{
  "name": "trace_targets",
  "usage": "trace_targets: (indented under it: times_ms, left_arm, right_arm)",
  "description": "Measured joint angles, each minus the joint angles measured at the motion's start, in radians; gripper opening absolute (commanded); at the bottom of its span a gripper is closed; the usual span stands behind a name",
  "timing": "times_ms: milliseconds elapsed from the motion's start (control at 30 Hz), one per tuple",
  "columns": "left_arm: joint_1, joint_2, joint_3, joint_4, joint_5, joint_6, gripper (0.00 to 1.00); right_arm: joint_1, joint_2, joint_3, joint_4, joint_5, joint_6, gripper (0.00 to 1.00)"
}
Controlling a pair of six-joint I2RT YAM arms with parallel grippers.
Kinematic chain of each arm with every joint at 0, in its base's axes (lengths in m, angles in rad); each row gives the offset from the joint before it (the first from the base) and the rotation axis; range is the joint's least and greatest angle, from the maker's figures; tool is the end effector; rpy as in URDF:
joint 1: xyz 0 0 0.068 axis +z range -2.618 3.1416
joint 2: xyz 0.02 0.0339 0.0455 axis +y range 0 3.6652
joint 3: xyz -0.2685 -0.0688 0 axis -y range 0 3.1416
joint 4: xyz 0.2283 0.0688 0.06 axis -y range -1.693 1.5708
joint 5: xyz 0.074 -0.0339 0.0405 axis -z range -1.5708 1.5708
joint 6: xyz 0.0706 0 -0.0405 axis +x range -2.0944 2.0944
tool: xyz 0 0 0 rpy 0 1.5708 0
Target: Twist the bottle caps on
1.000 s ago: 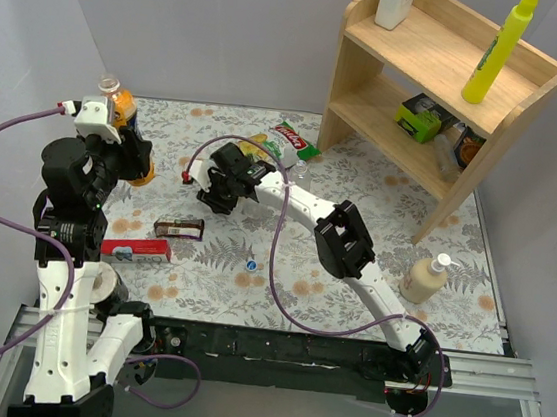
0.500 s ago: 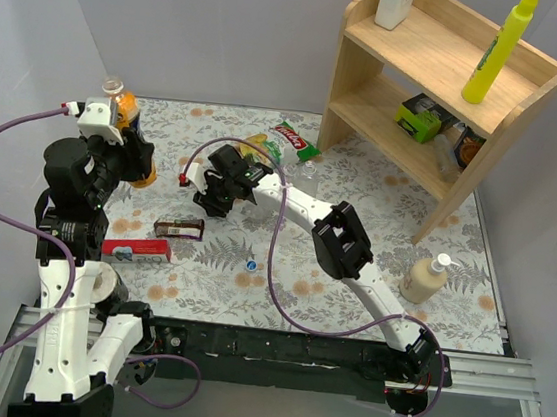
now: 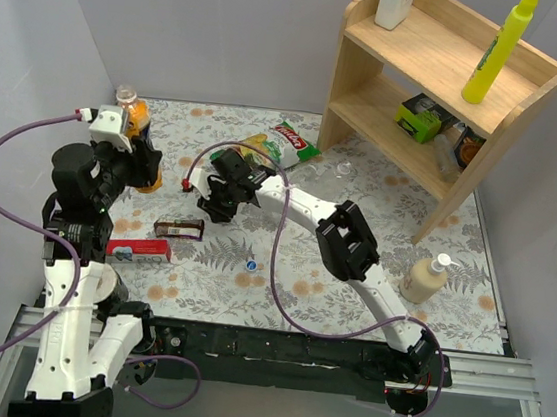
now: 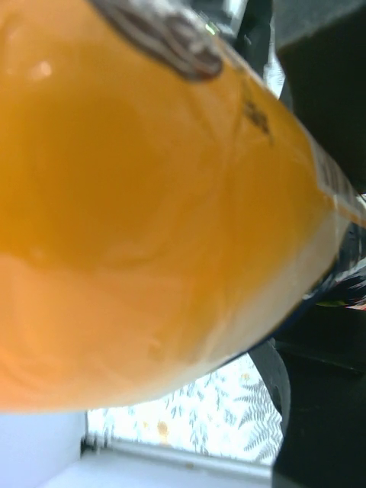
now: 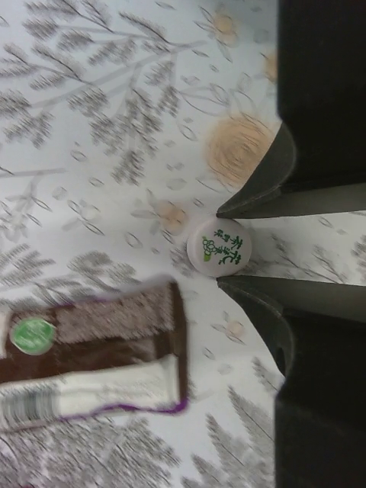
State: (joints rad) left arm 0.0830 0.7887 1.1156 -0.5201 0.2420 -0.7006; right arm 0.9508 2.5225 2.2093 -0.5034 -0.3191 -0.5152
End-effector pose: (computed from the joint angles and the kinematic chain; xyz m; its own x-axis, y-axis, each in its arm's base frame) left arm 0.1684 -0.0030 0.4067 -0.2455 -0.6485 -0.7206 -0.0057 0.7443 -0.6679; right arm 0.3137 0.4775 0.1533 0.0738 -0.7019 -0.7085 -0.9897 0.0357 -0.1384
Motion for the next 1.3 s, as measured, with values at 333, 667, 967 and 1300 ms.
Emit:
trace_targets:
  times_ms: [333,667,967,1300]
  left_arm:
    - [0.000,0.028,-0.273,0.056,0.352,0.234,0.15]
    - [-0.114,0.055,-0.336,-0.034,0.625,0.589,0.14]
    - [-0.415,0.091,-0.315,-0.086,0.652,0.732,0.08]
    - [-0.515,0.209,-0.267,-0.098,0.589,0.695,0.03]
  right_arm:
    - [-0.045,-0.592,-0.353,-0.127,-0.143,0.013,0.22]
    - [-0.093,-1.149,-0.631,-0.136,-0.212,0.004,0.22]
    - [-0.092,-1.190,-0.717,-0.206,-0.208,-0.047,0.19]
    - [-0.092,-1.199,-0.591,-0.224,-0.251,-0.099,0.19]
